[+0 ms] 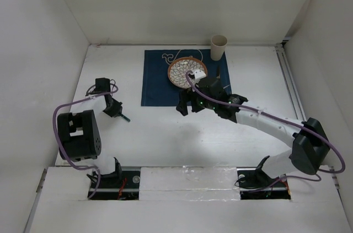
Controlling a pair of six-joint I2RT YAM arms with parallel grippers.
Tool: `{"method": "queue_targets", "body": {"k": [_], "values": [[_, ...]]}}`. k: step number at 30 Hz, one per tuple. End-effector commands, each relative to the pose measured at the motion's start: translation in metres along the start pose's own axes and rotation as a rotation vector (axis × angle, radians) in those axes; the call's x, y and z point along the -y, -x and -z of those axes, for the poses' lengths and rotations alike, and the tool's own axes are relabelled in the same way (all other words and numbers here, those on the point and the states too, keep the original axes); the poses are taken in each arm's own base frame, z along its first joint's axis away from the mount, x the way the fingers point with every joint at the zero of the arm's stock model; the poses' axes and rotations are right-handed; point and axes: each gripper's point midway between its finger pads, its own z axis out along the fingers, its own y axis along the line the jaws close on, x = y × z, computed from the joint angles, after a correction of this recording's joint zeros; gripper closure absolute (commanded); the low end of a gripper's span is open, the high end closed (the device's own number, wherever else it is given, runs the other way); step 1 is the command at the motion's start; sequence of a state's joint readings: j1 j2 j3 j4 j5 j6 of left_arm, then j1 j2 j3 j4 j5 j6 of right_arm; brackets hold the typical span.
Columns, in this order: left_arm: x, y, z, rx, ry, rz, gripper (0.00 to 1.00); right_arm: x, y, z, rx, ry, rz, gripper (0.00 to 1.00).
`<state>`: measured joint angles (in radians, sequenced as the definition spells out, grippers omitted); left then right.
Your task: Set the dinner table for one person
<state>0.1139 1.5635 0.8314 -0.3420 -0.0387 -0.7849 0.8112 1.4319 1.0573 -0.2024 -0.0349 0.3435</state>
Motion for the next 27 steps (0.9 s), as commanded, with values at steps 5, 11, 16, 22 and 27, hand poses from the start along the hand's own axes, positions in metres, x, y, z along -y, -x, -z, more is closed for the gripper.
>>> {"method": "queue_targets", "body": {"k": [5,11,16,22,27], "values": [[0.02,0.0,0.02,0.077,0.051,-0.07,1.0,0.0,0.017,0.002,0.059,0.019,-0.007,0.05],[0.094,0.043,0.092,0.231,-0.134,-0.252,1.0,0.015,0.023,0.002,0.074,-0.017,-0.033,0.05],[0.15,0.018,0.094,0.042,-0.268,-0.506,1.0,0.024,0.03,0.006,0.09,-0.029,-0.048,0.05],[0.184,-0.016,0.07,0.01,-0.142,-0.735,1.0,0.041,0.039,0.014,0.095,-0.092,-0.04,0.05],[0.203,-0.032,0.066,-0.016,-0.184,-0.766,1.0,0.05,0.033,0.014,0.072,-0.099,-0.019,0.05]]}}
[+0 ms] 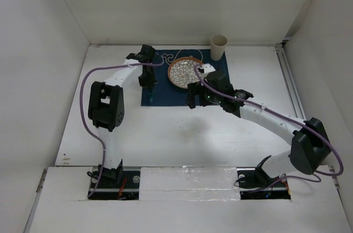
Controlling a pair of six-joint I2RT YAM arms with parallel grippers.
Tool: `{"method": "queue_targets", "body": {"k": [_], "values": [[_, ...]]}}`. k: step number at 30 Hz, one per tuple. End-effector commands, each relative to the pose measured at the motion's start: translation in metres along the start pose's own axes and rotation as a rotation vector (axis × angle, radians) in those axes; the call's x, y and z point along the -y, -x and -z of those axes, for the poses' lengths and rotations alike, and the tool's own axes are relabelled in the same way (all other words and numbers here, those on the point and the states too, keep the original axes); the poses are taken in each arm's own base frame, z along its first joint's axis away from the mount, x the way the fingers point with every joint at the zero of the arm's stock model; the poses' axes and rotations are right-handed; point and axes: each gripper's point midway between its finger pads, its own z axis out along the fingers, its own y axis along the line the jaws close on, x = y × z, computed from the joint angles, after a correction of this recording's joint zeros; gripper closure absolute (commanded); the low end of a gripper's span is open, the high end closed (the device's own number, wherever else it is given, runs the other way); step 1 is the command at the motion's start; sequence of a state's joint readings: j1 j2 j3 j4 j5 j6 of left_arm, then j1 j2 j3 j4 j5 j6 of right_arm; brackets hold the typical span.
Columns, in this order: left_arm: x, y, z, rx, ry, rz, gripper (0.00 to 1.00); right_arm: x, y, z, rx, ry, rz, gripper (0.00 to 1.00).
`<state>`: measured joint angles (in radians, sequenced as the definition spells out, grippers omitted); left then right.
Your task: Set the dinner table for one person
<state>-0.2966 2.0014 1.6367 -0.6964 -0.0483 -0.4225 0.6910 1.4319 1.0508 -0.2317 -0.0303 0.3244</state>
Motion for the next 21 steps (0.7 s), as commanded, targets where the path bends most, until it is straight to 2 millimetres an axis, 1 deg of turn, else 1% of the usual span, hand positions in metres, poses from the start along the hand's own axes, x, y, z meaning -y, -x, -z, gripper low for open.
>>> {"method": "queue_targets", "body": {"k": [1,2,3,4,6,7,8,9,10,11,13,14,15,18,19,20,21], "values": [[0.016,0.014,0.027,0.028,-0.043,-0.064,1.0,0.003,0.024,0.008,0.061,0.001,0.021,0.05],[0.025,0.02,0.029,0.045,-0.057,-0.072,1.0,0.004,0.024,0.008,0.061,0.0,0.031,0.05],[0.028,0.017,0.028,0.026,-0.051,-0.095,1.0,0.005,0.021,0.005,0.051,-0.003,0.031,0.05],[0.031,0.012,0.017,-0.003,-0.039,-0.106,1.0,0.006,0.018,0.003,0.042,-0.006,0.031,0.05],[0.035,0.014,0.012,-0.009,-0.05,-0.12,1.0,0.006,0.018,0.003,0.042,-0.006,0.031,0.05],[0.034,0.011,0.004,-0.025,-0.042,-0.122,1.0,0.006,0.018,0.003,0.042,-0.006,0.04,0.05],[0.034,0.012,0.003,-0.025,-0.042,-0.131,1.0,0.006,0.018,0.003,0.042,-0.006,0.04,0.05],[0.036,0.014,0.003,-0.027,-0.041,-0.131,1.0,0.008,0.014,0.002,0.033,-0.009,0.04,0.05],[0.034,0.01,0.0,-0.044,-0.032,-0.133,1.0,0.008,0.014,0.002,0.033,-0.009,0.04,0.05],[0.035,0.012,-0.004,-0.046,-0.032,-0.133,1.0,0.008,0.014,0.002,0.033,-0.009,0.04,0.05],[0.035,0.012,-0.004,-0.046,-0.032,-0.133,1.0,0.008,0.014,0.002,0.033,-0.009,0.04,0.05],[0.033,0.011,-0.008,-0.05,-0.017,-0.134,1.0,0.008,0.014,0.002,0.033,-0.009,0.04,0.05],[0.033,0.011,-0.008,-0.05,-0.017,-0.134,1.0,0.007,0.017,0.004,0.042,-0.006,0.049,0.05],[0.032,0.008,-0.017,-0.061,-0.012,-0.135,1.0,0.008,0.014,0.003,0.041,-0.007,0.049,0.05],[0.028,0.009,-0.021,-0.069,-0.004,-0.126,1.0,0.01,0.01,0.002,0.032,-0.01,0.049,0.05],[0.03,0.012,-0.022,-0.057,-0.01,-0.115,1.0,0.009,0.013,0.002,0.042,-0.006,0.049,0.05],[0.028,0.009,-0.024,-0.065,-0.006,-0.116,1.0,0.009,0.013,0.002,0.042,-0.006,0.049,0.05]]}}
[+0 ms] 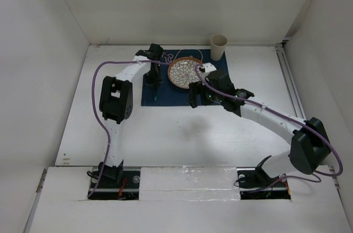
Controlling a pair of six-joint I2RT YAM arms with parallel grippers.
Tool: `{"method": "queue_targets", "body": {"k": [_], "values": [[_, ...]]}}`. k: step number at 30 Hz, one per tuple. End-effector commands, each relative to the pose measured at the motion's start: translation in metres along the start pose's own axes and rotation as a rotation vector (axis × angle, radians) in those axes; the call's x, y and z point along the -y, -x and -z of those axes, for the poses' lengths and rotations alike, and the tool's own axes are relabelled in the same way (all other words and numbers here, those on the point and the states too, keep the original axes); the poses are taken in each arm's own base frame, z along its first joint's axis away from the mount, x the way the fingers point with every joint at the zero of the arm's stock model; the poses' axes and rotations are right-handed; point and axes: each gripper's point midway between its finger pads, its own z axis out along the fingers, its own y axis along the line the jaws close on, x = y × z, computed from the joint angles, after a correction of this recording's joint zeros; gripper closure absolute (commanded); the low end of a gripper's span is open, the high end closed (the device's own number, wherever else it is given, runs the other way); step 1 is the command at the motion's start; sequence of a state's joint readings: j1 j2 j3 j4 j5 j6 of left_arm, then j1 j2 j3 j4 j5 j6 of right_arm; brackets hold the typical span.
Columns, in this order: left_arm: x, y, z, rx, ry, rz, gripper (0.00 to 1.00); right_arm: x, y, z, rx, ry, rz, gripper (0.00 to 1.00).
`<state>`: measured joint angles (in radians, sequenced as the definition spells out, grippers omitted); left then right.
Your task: Set the dinner table for one person
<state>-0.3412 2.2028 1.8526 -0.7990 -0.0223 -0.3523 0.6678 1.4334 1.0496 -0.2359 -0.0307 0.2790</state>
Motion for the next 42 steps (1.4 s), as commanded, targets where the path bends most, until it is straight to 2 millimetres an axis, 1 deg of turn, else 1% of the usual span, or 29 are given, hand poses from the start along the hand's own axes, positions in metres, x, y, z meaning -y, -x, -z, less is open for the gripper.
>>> {"method": "queue_targets", "body": {"k": [1,2,3,4,5,10,11,12,15,20,22,23,24,25,26,27,30,37,38,41,42], "values": [[-0.004,0.015,0.008,0.038,-0.005,0.027,1.0,-0.002,0.011,0.002,0.043,0.013,0.017,0.05],[-0.006,0.01,0.002,0.02,0.003,0.026,1.0,-0.001,0.009,0.0,0.034,0.01,0.017,0.05],[-0.011,0.012,0.001,0.021,0.006,0.038,1.0,-0.001,0.009,0.0,0.034,0.01,0.017,0.05],[-0.01,0.015,0.001,0.031,0.002,0.048,1.0,-0.001,0.007,-0.001,0.034,0.01,0.017,0.05],[-0.014,0.017,0.001,0.031,0.005,0.056,1.0,-0.002,0.006,-0.001,0.031,0.019,0.017,0.05],[-0.01,0.02,0.0,0.044,-0.012,0.057,1.0,-0.001,0.004,-0.004,0.022,0.016,0.017,0.05],[-0.007,0.019,0.001,0.036,-0.032,0.057,1.0,-0.001,0.004,-0.004,0.022,0.016,0.017,0.05],[-0.007,0.017,-0.003,0.027,-0.029,0.057,1.0,-0.002,0.006,-0.004,0.031,0.019,0.017,0.05],[-0.007,0.017,-0.003,0.027,-0.029,0.057,1.0,-0.002,0.006,-0.004,0.031,0.019,0.017,0.05],[0.003,0.018,-0.002,0.025,-0.084,0.056,1.0,-0.002,0.006,-0.004,0.031,0.019,0.017,0.05],[0.003,0.018,-0.002,0.025,-0.084,0.056,1.0,-0.004,0.005,-0.004,0.029,0.028,0.017,0.05],[0.003,0.018,-0.002,0.025,-0.084,0.056,1.0,-0.002,0.001,-0.004,0.02,0.025,0.017,0.05],[0.002,0.016,-0.007,0.015,-0.08,0.056,1.0,-0.002,0.001,-0.004,0.02,0.025,0.017,0.05],[0.005,0.015,-0.006,0.01,-0.093,0.055,1.0,-0.002,0.001,-0.004,0.02,0.025,0.017,0.05],[0.004,0.013,-0.011,-0.002,-0.088,0.055,1.0,-0.002,0.001,-0.004,0.02,0.025,0.017,0.05],[0.004,0.013,-0.011,-0.002,-0.088,0.055,1.0,-0.002,0.001,-0.004,0.02,0.025,0.017,0.05],[-0.001,0.011,-0.02,-0.011,-0.059,0.055,1.0,-0.002,0.001,-0.004,0.02,0.025,0.017,0.05],[-0.003,0.009,-0.02,-0.016,-0.047,0.055,1.0,-0.002,0.001,-0.004,0.02,0.025,0.017,0.05],[-0.003,0.009,-0.02,-0.016,-0.047,0.055,1.0,-0.006,0.0,-0.004,0.017,0.032,0.022,0.05],[-0.003,0.009,-0.02,-0.016,-0.047,0.055,1.0,-0.006,0.0,-0.004,0.017,0.032,0.022,0.05],[-0.003,0.009,-0.02,-0.016,-0.047,0.055,0.99,-0.006,0.0,-0.004,0.017,0.032,0.022,0.05]]}}
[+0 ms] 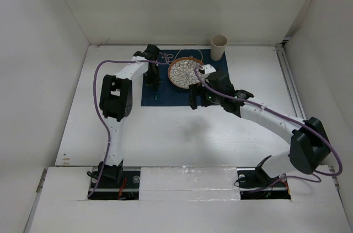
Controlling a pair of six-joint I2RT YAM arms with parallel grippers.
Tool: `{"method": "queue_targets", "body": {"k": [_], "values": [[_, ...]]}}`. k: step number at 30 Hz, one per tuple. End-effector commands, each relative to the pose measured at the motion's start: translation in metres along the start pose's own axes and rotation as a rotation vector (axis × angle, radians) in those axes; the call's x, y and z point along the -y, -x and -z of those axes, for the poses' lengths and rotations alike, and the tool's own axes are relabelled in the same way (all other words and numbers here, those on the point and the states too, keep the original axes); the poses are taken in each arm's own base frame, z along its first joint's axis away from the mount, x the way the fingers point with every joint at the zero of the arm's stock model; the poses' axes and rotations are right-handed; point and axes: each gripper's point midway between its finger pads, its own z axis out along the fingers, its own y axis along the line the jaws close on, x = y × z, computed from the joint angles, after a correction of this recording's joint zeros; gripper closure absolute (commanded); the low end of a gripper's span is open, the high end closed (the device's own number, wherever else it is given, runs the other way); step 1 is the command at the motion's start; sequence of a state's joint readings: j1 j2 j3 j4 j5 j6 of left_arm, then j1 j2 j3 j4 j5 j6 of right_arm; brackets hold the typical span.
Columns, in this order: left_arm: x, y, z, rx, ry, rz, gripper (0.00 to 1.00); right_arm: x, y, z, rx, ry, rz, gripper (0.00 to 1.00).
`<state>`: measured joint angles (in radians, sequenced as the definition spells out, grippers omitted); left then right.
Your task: Set the dinner table for one person
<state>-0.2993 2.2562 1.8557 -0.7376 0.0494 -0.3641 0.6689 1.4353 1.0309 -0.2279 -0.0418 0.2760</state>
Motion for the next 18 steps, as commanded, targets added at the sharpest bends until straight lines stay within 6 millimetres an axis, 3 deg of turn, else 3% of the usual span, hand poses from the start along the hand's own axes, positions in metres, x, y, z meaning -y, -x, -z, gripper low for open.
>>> {"method": "queue_targets", "body": {"k": [1,5,6,9,12,13,14,16,17,18], "values": [[-0.001,0.001,0.003,0.0,0.012,0.003,0.99,-0.006,0.008,-0.002,0.033,0.024,0.019,0.05],[0.0,0.003,0.007,0.01,0.007,0.003,0.9,-0.005,0.005,-0.005,0.024,0.022,0.019,0.05],[0.001,0.005,0.011,0.018,0.003,0.003,0.84,-0.005,0.005,-0.005,0.024,0.022,0.019,0.05],[0.001,0.007,0.027,0.042,0.002,0.026,0.77,0.004,0.007,-0.003,0.041,-0.027,0.009,0.05],[0.006,0.019,0.056,0.116,-0.024,0.037,0.57,0.008,0.018,0.009,0.085,-0.047,-0.007,0.05],[0.006,0.019,0.061,0.128,-0.03,0.047,0.5,0.018,0.02,0.011,0.1,-0.065,-0.03,0.04],[0.007,0.021,0.076,0.154,-0.043,0.047,0.38,0.021,0.023,0.018,0.118,-0.068,-0.053,0.04],[0.008,0.026,0.098,0.21,-0.06,0.061,0.26,0.029,0.033,0.032,0.164,-0.079,-0.107,0.02],[0.007,0.024,0.094,0.204,-0.058,0.071,0.26,0.031,0.035,0.037,0.179,-0.083,-0.112,0.02],[0.008,0.029,0.113,0.248,-0.07,0.073,0.22,0.032,0.035,0.044,0.182,-0.093,-0.137,0.02]]}}
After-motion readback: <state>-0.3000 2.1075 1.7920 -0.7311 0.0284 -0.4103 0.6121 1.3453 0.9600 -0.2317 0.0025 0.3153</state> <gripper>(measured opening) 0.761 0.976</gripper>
